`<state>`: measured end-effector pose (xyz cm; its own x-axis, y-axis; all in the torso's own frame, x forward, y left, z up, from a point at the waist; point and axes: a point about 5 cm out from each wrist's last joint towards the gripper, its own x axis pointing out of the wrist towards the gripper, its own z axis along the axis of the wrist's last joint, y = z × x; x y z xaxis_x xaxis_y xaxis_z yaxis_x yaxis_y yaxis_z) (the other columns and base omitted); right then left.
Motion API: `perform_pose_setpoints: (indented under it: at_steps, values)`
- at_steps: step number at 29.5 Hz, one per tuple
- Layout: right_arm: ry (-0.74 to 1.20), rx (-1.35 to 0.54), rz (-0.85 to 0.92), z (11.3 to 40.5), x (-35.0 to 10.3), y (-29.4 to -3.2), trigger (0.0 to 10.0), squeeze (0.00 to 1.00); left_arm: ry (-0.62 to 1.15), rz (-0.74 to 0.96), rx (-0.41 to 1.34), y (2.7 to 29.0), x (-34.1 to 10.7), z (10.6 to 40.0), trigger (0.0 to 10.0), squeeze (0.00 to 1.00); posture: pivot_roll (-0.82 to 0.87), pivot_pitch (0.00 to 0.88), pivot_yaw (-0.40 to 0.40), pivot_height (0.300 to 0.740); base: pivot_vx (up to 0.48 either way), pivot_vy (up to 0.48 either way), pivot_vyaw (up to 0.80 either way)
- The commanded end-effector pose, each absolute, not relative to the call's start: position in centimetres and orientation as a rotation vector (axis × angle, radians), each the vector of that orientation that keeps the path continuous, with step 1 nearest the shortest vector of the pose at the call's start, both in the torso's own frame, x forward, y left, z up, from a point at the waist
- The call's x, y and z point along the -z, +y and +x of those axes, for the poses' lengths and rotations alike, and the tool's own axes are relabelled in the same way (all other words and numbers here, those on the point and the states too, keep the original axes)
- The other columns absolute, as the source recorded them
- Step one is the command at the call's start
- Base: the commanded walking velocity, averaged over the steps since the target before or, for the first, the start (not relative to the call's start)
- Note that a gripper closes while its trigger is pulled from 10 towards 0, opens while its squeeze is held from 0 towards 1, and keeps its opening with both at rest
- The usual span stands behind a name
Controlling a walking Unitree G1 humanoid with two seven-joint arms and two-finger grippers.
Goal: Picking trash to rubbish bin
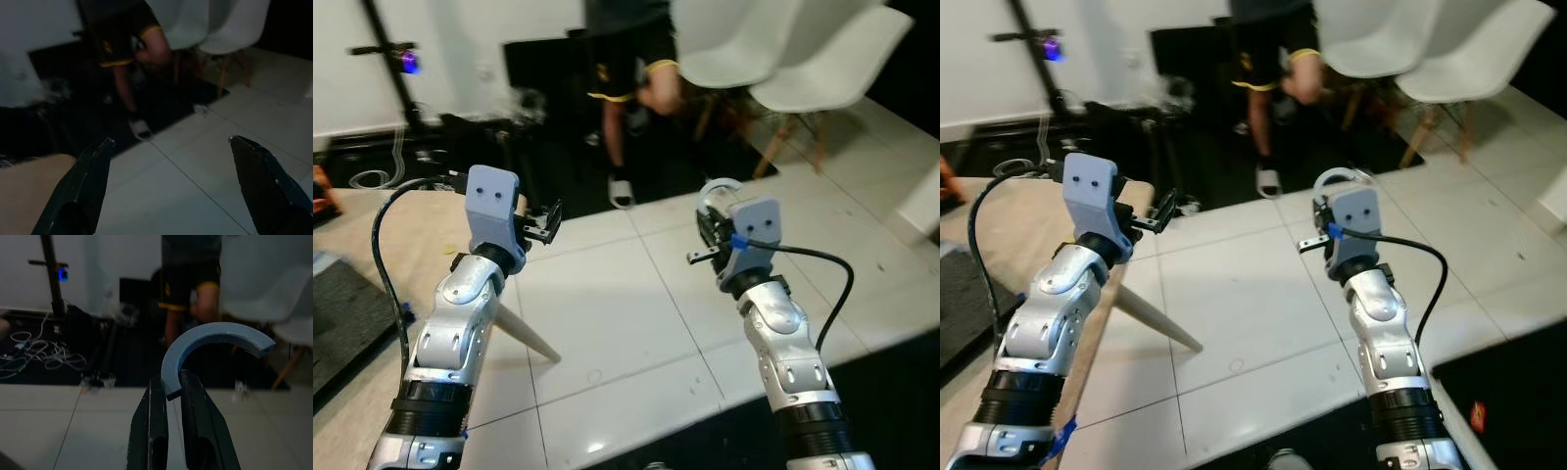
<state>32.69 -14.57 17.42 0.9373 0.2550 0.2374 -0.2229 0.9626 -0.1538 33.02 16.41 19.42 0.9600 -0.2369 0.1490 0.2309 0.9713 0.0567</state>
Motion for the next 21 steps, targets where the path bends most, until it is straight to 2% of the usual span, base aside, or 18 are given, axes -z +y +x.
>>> perform_pose_setpoints:
  at_steps: [1,7,21]
  values:
    - [-0.25,-0.229,-0.108,32.4,-17.2,-15.0,10.0,0.0,-0.147,0.019,0.26,16.0,-18.9,32.7,10.0,0.0,0.02,0.139,0.046,0.74,0.0,0.0,-0.8]
    - [-0.219,-0.243,-0.087,31.1,-15.8,-14.8,10.0,0.0,-0.113,0.021,0.274,16.2,-17.7,31.7,10.0,0.0,0.02,0.137,0.048,0.74,0.0,0.0,-0.8]
    - [-0.184,-0.285,-0.069,30.2,-14.3,-13.3,10.0,0.0,-0.098,0.019,0.264,16.1,-17.3,31.9,10.0,0.0,0.02,0.13,0.051,0.74,0.0,0.0,-0.8]
